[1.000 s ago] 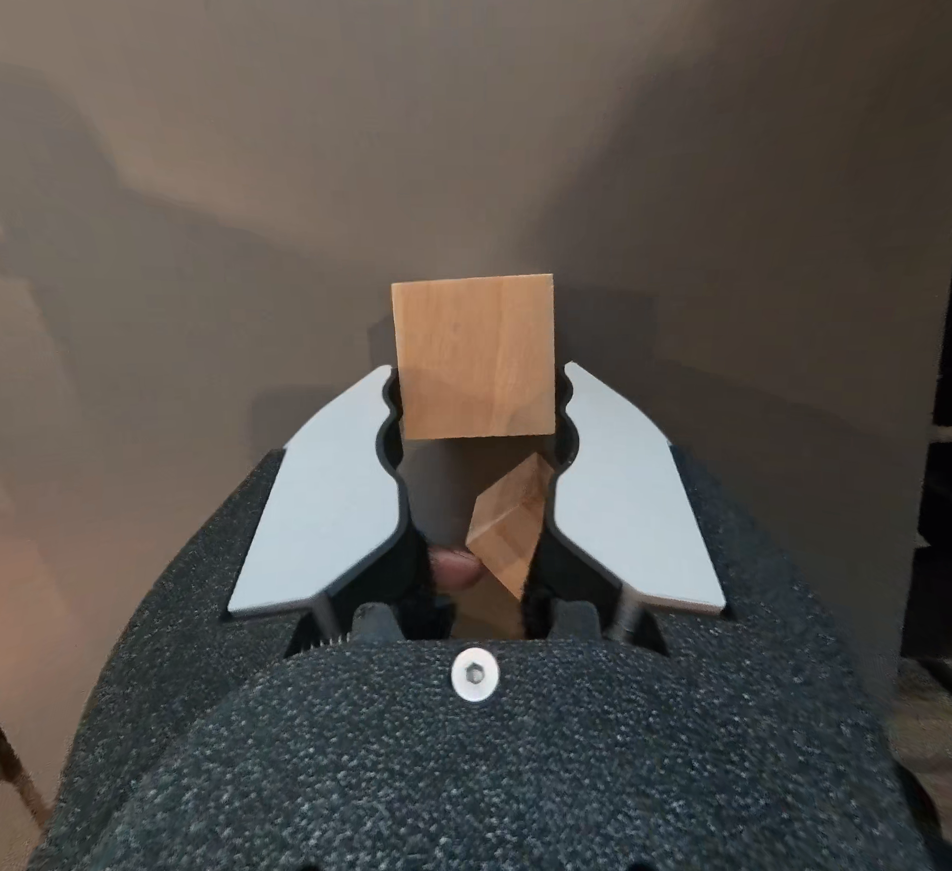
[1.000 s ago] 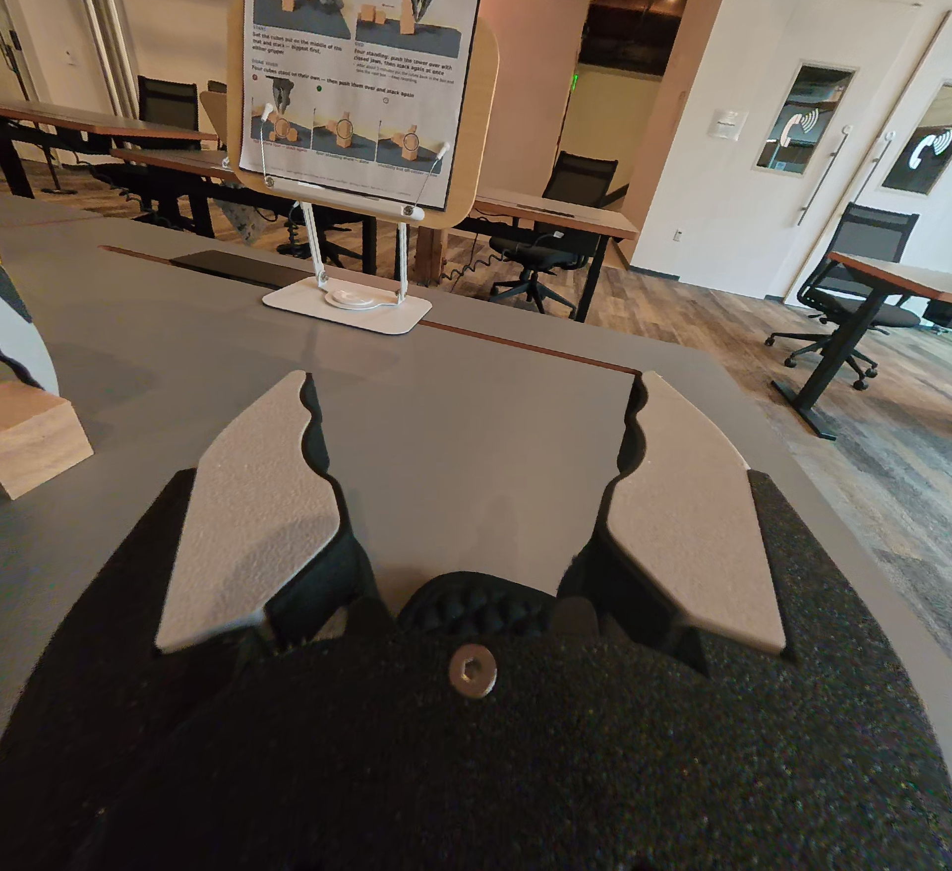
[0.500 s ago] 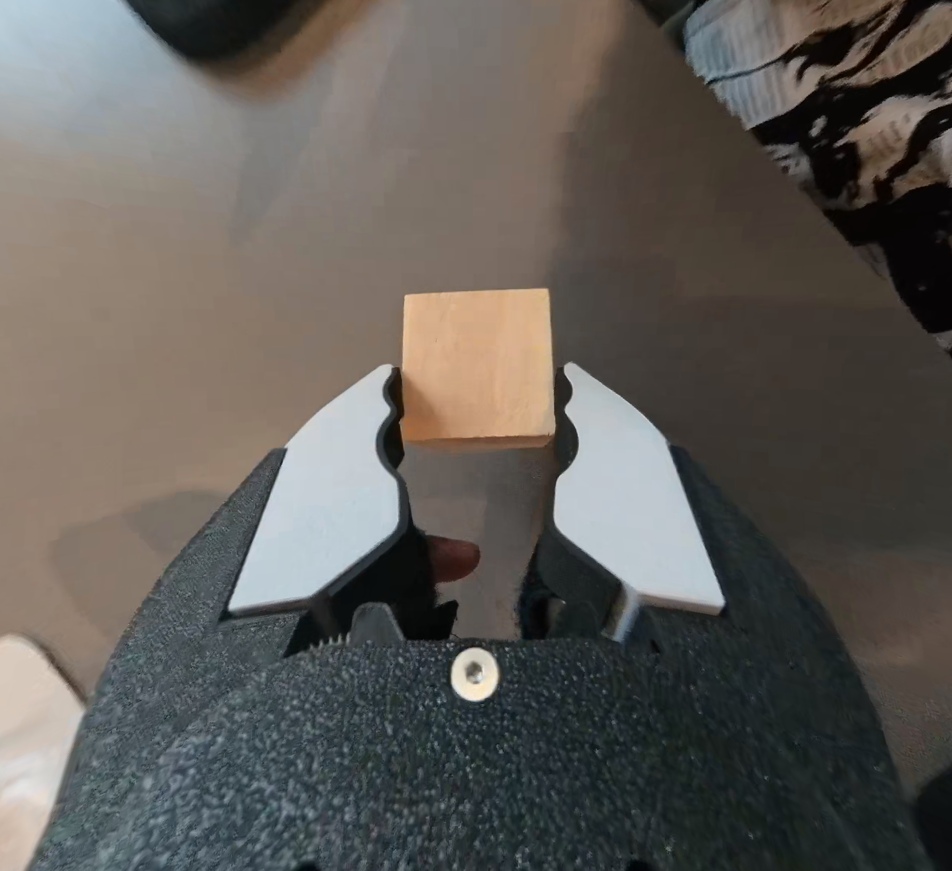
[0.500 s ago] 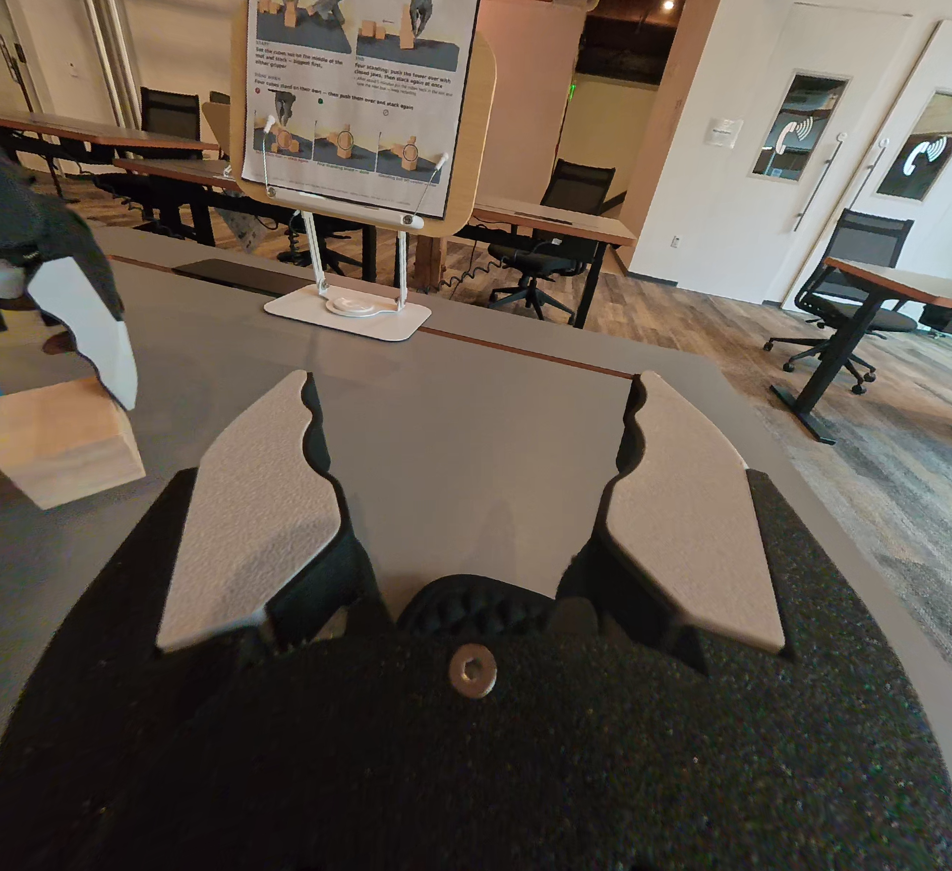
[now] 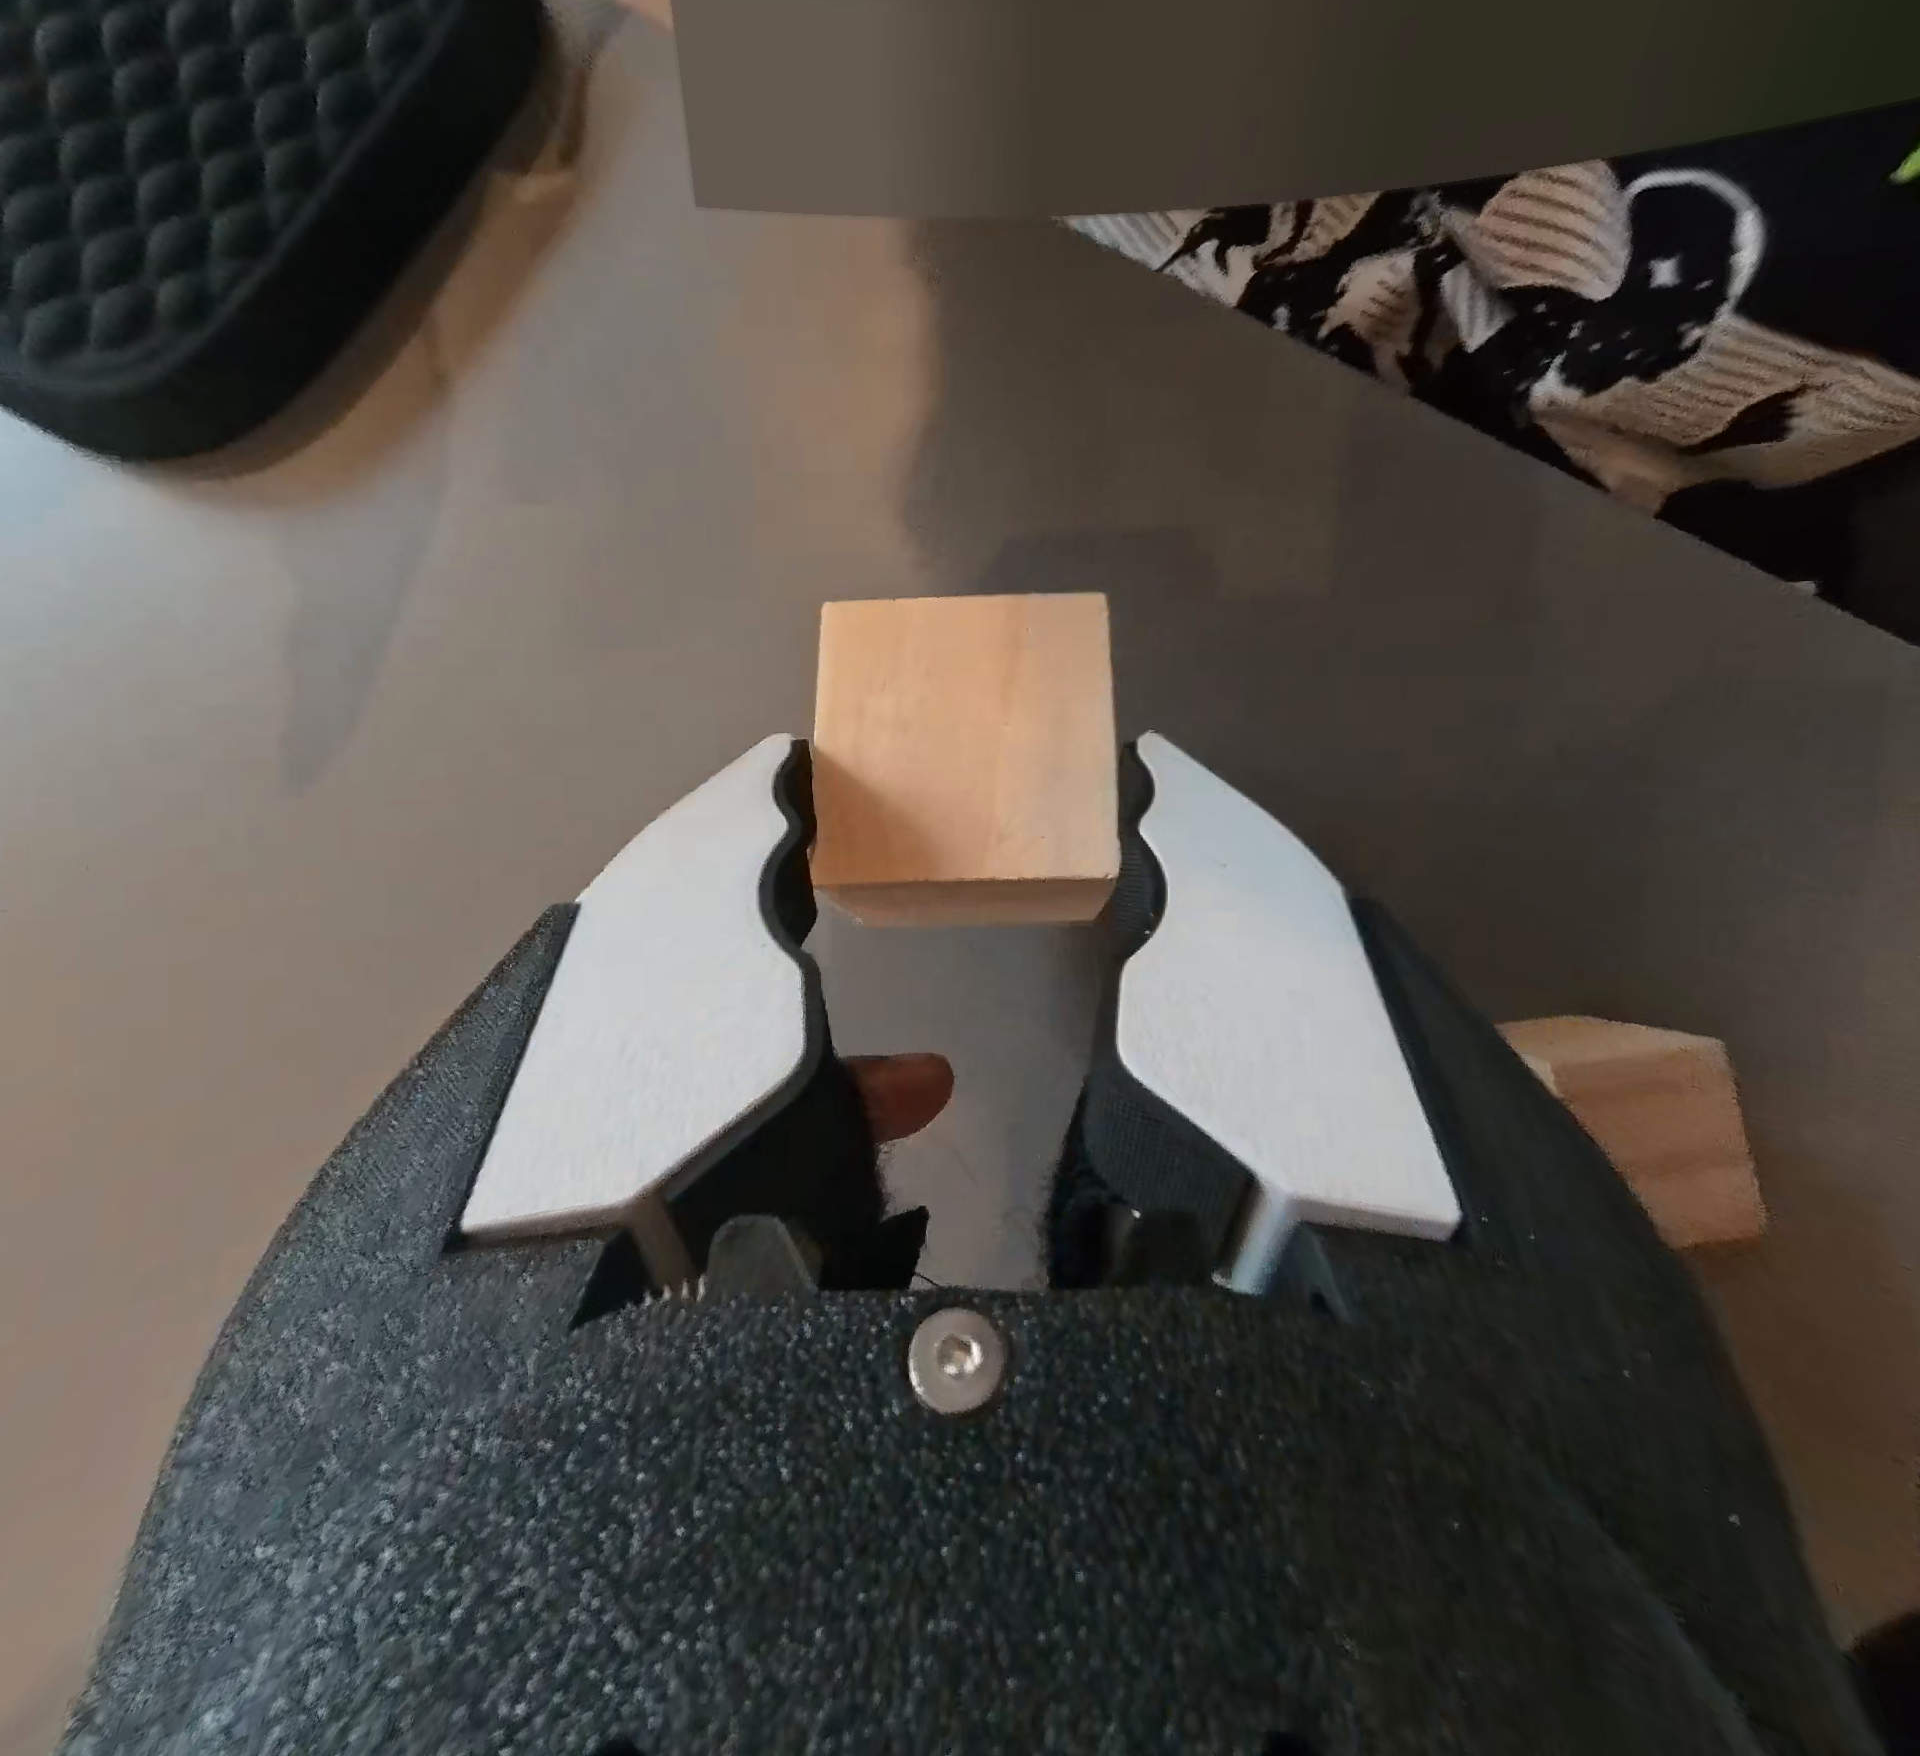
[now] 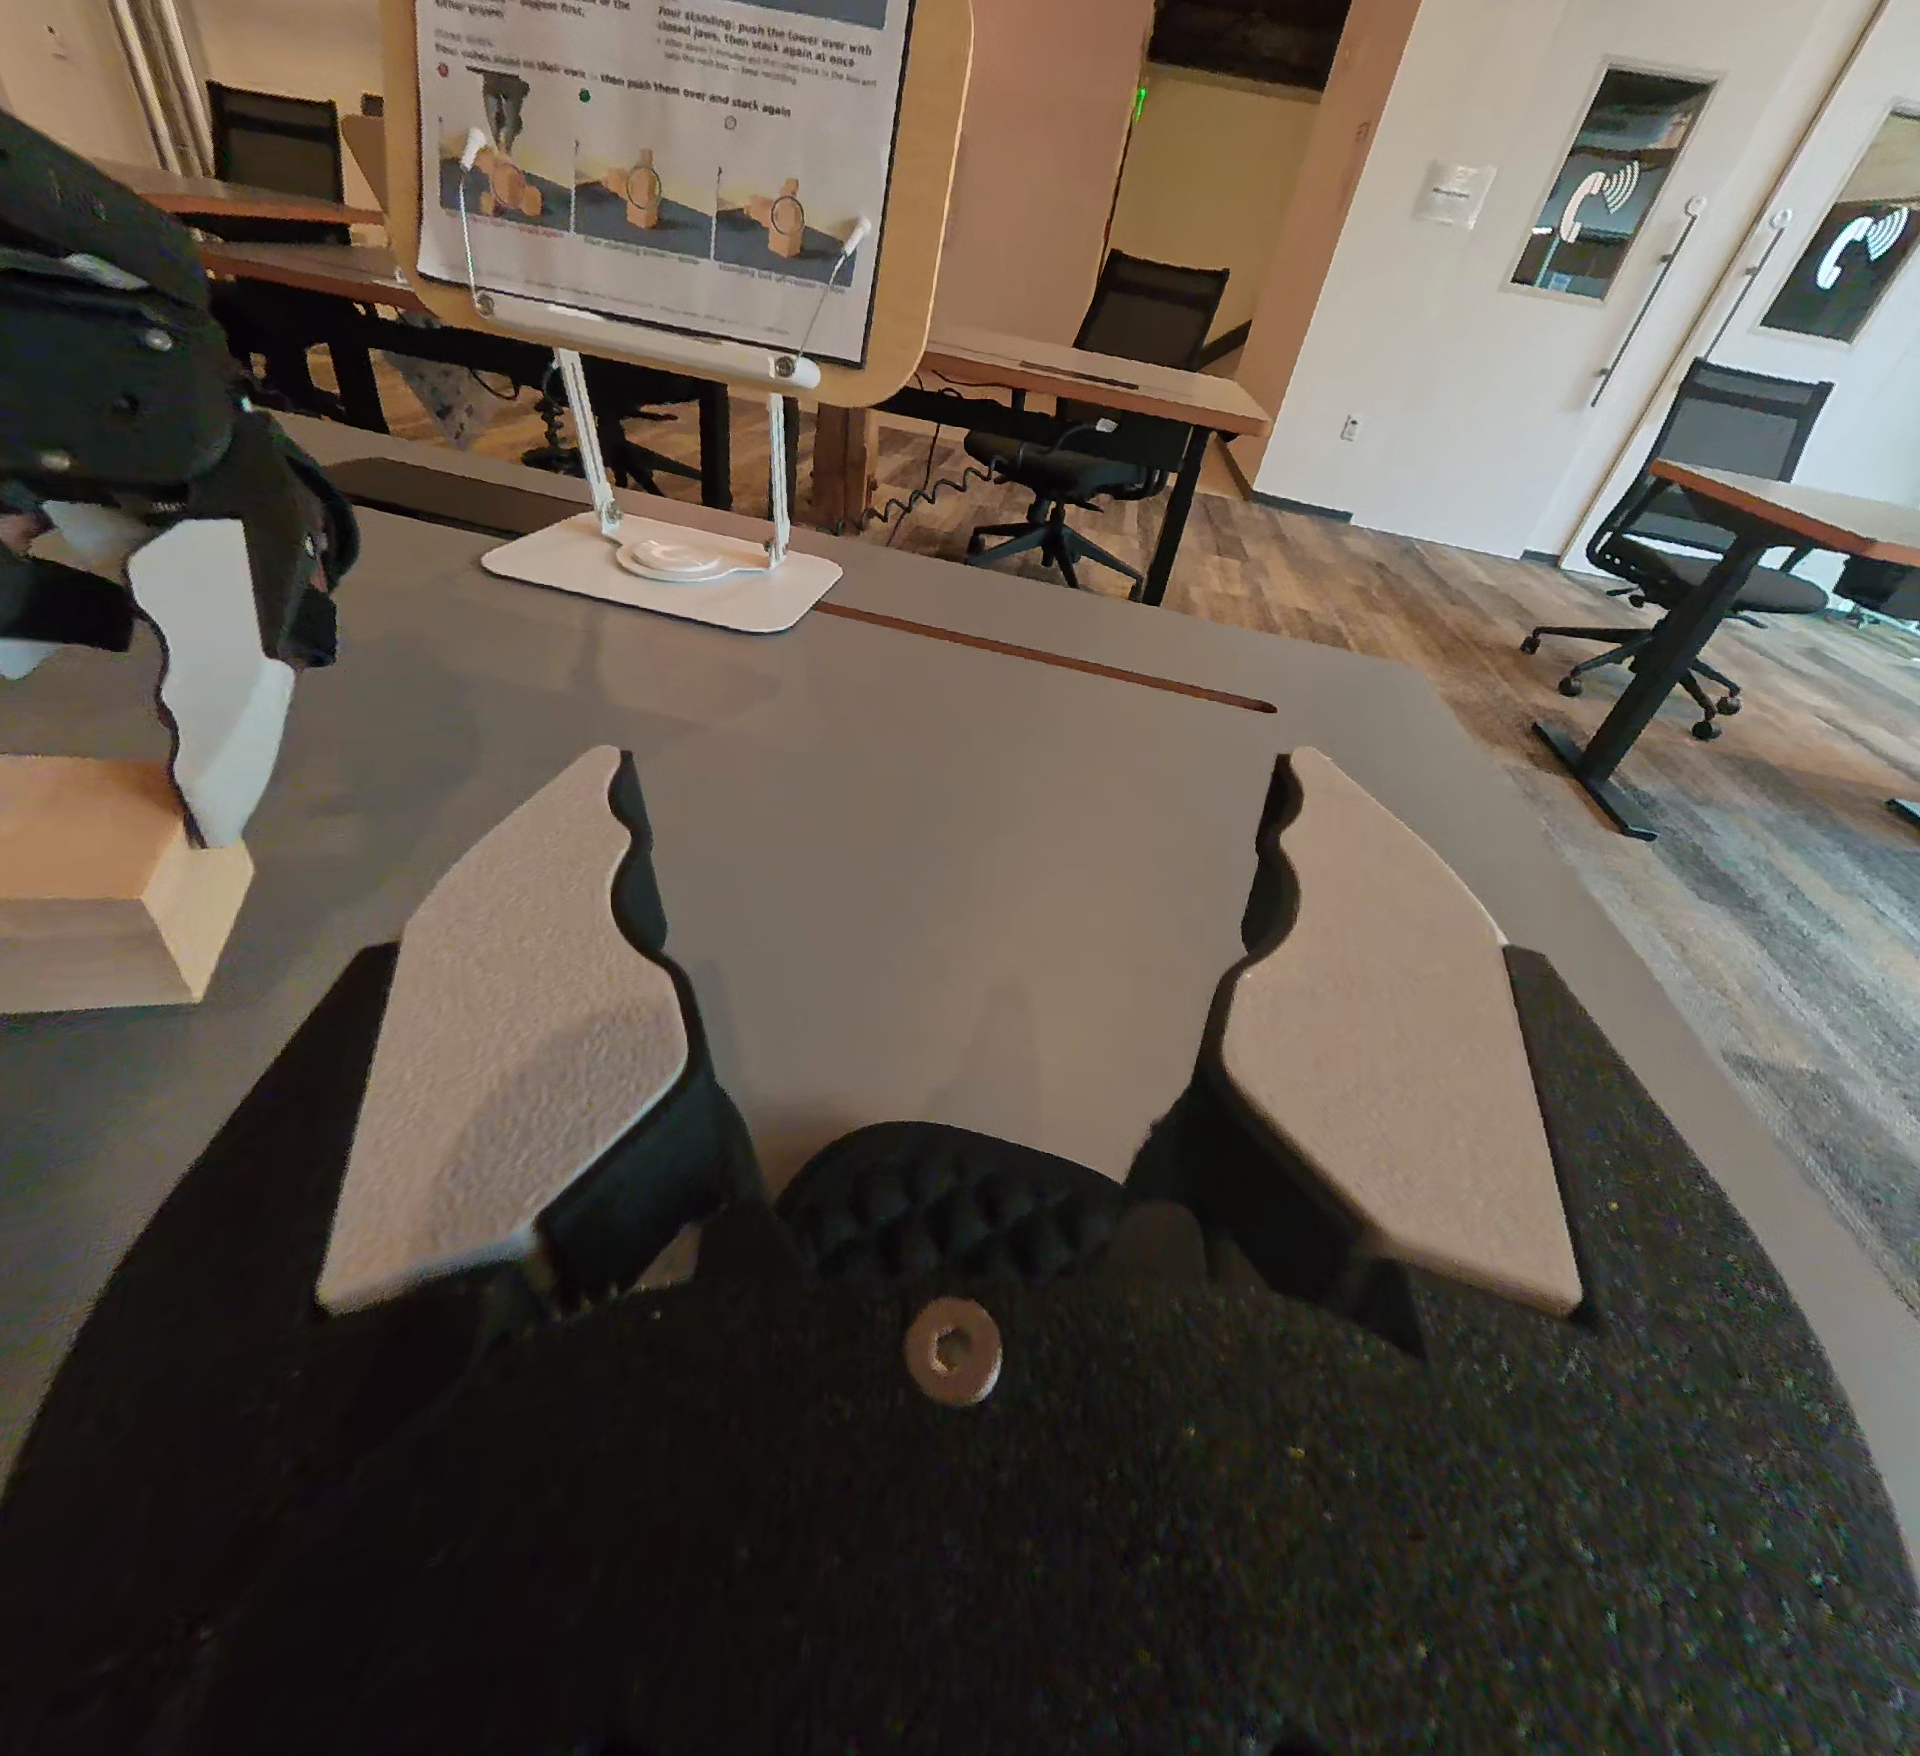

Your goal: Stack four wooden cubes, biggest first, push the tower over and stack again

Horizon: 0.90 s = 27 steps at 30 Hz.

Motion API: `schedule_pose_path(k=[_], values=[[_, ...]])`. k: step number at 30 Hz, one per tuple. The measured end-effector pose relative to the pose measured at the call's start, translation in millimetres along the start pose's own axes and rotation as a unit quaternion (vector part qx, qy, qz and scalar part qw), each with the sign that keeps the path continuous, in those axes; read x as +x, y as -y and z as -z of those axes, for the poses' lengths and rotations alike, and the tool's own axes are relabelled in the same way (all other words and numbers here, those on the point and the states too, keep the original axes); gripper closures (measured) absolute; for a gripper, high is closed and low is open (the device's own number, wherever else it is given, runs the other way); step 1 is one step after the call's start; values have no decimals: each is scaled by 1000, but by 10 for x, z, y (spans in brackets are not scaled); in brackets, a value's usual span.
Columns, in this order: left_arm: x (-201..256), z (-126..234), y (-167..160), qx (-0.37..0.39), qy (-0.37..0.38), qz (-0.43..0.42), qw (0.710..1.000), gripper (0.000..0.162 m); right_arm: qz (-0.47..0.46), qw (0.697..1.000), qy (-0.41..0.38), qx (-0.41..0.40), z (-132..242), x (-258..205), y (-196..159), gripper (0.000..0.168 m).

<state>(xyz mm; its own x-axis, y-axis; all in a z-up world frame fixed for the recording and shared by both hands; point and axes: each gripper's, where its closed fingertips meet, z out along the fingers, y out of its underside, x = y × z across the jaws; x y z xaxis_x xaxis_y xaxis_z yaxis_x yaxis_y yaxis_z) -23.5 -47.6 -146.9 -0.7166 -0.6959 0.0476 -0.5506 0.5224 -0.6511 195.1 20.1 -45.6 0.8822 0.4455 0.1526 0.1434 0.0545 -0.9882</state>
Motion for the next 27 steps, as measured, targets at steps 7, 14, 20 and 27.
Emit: schedule_pose_path(k=[7, 14, 20, 27], values=[[21, 10, -68, 26, -37, -31, 999, 106, 8, 1000, -4, -22, -78, 7, -119, 58], [38, -67, -208, 31, -56, -33, 997, 106, 19, 999, -11, -24, -76, -1, -125, 59], [67, -79, -248, 42, -61, 0, 997, 106, 26, 999, -14, -32, -59, -7, -160, 59], [233, -21, -242, 13, -75, 96, 992, 101, 27, 999, -18, -30, 11, -4, -133, 60]])
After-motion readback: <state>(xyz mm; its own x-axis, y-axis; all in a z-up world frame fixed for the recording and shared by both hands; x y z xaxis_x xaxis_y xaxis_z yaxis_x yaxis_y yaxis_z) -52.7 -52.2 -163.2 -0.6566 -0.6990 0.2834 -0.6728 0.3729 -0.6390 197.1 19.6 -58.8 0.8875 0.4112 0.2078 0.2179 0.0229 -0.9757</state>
